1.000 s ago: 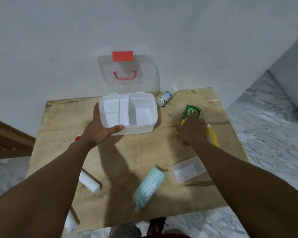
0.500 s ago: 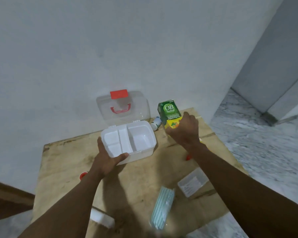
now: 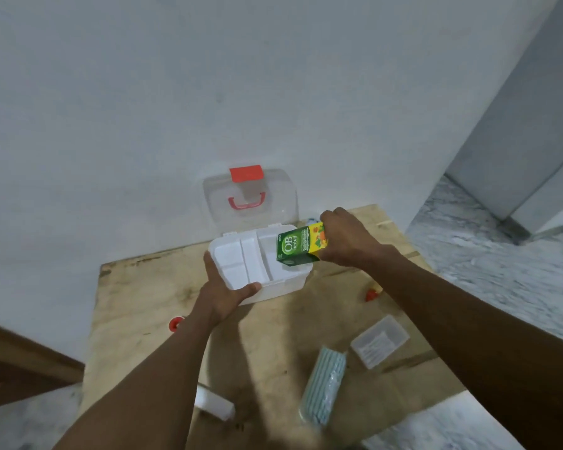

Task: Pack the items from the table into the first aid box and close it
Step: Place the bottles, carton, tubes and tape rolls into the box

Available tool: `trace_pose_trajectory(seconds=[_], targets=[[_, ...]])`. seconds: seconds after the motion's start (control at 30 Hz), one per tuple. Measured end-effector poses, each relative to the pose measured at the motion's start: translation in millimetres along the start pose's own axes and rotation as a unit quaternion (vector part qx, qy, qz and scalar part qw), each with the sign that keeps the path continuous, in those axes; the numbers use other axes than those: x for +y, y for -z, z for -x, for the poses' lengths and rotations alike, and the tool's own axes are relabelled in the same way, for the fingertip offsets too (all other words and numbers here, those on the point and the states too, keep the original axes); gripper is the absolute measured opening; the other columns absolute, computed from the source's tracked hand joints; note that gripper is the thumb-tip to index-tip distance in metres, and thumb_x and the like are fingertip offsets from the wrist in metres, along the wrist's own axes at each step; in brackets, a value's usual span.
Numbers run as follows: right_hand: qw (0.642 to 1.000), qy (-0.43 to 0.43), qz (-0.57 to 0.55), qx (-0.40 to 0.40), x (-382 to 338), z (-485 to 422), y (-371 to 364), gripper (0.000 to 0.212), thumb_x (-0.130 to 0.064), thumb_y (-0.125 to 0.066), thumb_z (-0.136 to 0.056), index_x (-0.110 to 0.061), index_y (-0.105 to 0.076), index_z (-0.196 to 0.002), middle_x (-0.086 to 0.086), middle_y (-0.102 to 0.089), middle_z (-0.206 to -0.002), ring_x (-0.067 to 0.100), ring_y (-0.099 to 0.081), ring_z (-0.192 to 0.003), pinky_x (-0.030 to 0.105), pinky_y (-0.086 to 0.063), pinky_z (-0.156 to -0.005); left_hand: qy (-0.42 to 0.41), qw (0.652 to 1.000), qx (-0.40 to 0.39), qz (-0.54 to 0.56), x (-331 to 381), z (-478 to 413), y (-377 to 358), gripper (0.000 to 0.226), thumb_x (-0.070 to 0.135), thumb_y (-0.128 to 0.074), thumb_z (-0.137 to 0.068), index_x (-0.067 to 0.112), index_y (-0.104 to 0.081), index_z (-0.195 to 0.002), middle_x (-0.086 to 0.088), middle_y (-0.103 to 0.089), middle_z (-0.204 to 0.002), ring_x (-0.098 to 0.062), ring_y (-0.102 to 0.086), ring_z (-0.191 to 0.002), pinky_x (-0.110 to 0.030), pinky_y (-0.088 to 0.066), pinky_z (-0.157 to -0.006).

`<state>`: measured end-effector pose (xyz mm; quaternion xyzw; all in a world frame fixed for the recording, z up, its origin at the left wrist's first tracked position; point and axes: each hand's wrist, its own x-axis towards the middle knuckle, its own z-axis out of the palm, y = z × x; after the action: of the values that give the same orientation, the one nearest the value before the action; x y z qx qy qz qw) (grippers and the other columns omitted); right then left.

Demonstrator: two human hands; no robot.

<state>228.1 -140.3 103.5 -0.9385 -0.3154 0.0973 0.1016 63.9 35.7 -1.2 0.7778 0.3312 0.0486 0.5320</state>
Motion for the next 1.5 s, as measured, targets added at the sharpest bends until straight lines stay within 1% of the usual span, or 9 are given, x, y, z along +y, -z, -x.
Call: trace_pose_trajectory(seconds=[0.13, 0.27, 0.47, 0.63, 0.73, 0.87, 1.0, 1.2, 1.5], targets=[[1.0, 0.018, 0.012, -0.019, 0, -17, -8, 0.06, -0.032, -0.078, -0.074, -0.007, -0.051, -0.121, 0.017, -0.045, -0.117, 0.034, -0.055, -0.1, 0.037, -0.05, -0.085, 0.01, 1.0, 0.0, 0.017, -2, 0, 0, 0.129, 0.035, -0.082, -0.079, 0.023, 0.021, -0.155, -0.004, -0.044, -0.15, -0.032, -0.045, -0.135, -0.037, -0.038, -0.106], [0.998, 0.048, 0.027, -0.025, -2, -33, -20, 0.057, -0.025, -0.075, -0.075, -0.004, -0.049, -0.121, 0.017, -0.051, -0.116, 0.035, -0.056, -0.103, 0.038, -0.048, -0.085, -0.008, 0.999, 0.011, 0.036, -6, 1, -1, 0.118, 0.028, -0.086, -0.076, 0.029, 0.003, -0.154, 0.01, -0.048, -0.129, -0.021, -0.052, -0.116, -0.03, -0.042, -0.091], [0.998, 0.06, 0.008, -0.024, -9, -43, -38, 0.052, -0.023, -0.075, -0.077, -0.002, -0.051, -0.118, 0.018, -0.05, -0.117, 0.035, -0.055, -0.103, 0.037, -0.046, -0.086, -0.019, 0.999, -0.005, 0.038, -11, -2, 0, 0.116, 0.044, -0.086, -0.065, 0.036, -0.008, -0.149, 0.017, -0.051, -0.13, -0.022, -0.055, -0.117, -0.044, -0.05, -0.099], [0.997, 0.072, 0.013, -0.039, -18, -48, -54, 0.045, -0.023, -0.069, -0.079, -0.003, -0.052, -0.115, 0.017, -0.054, -0.116, 0.034, -0.053, -0.108, 0.044, -0.046, -0.091, -0.008, 1.0, 0.001, 0.029, -12, -1, -8, 0.119, 0.041, -0.085, -0.074, 0.039, 0.004, -0.153, 0.017, -0.05, -0.128, -0.019, -0.056, -0.113, -0.034, -0.047, -0.092], [0.997, 0.069, 0.018, -0.035, -20, -52, -61, 0.043, -0.017, -0.067, -0.084, 0.001, -0.049, -0.119, 0.018, -0.052, -0.12, 0.033, -0.052, -0.11, 0.039, -0.047, -0.089, 0.006, 1.0, -0.009, 0.021, -10, -2, -8, 0.123, 0.039, -0.081, -0.079, 0.036, 0.018, -0.153, 0.019, -0.042, -0.125, -0.014, -0.049, -0.111, -0.027, -0.039, -0.091], [0.997, 0.068, 0.005, -0.027, -20, -62, -63, 0.046, -0.016, -0.069, -0.08, 0.002, -0.049, -0.117, 0.017, -0.054, -0.115, 0.032, -0.051, -0.11, 0.037, -0.044, -0.085, -0.037, 0.999, 0.001, 0.018, -13, -4, -7, 0.115, 0.045, -0.084, -0.07, 0.041, -0.001, -0.149, 0.032, -0.046, -0.124, -0.017, -0.057, -0.113, -0.037, -0.052, -0.092], [0.998, 0.038, -0.038, -0.044, -16, -67, -69, 0.05, -0.023, -0.075, -0.075, -0.002, -0.05, -0.112, 0.017, -0.058, -0.112, 0.032, -0.058, -0.098, 0.032, -0.039, -0.069, -0.053, 0.998, -0.008, 0.029, -16, -6, -7, 0.111, 0.042, -0.085, -0.07, 0.039, -0.006, -0.148, 0.036, -0.047, -0.123, 0.001, -0.055, -0.113, -0.038, -0.054, -0.093], [0.996, 0.039, -0.049, -0.057, -21, -66, -88, 0.058, -0.032, -0.081, -0.074, -0.003, -0.053, -0.115, 0.013, -0.06, -0.113, 0.028, -0.058, -0.103, 0.03, -0.038, -0.073, -0.063, 0.998, -0.008, 0.028, -19, -9, -9, 0.109, 0.044, -0.085, -0.069, 0.038, -0.009, -0.147, 0.043, -0.046, -0.118, 0.012, -0.053, -0.111, -0.041, -0.055, -0.095], [0.99, 0.008, -0.113, -0.087, -31, -78, -116, 0.056, -0.023, -0.081, -0.076, -0.005, -0.051, -0.119, 0.014, -0.067, -0.108, 0.031, -0.061, -0.104, 0.031, -0.04, -0.073, -0.071, 0.997, 0.001, 0.03, -20, -11, -9, 0.105, 0.034, -0.086, -0.074, 0.03, -0.012, -0.148, 0.035, -0.048, -0.124, 0.006, -0.055, -0.115, -0.044, -0.055, -0.097]])
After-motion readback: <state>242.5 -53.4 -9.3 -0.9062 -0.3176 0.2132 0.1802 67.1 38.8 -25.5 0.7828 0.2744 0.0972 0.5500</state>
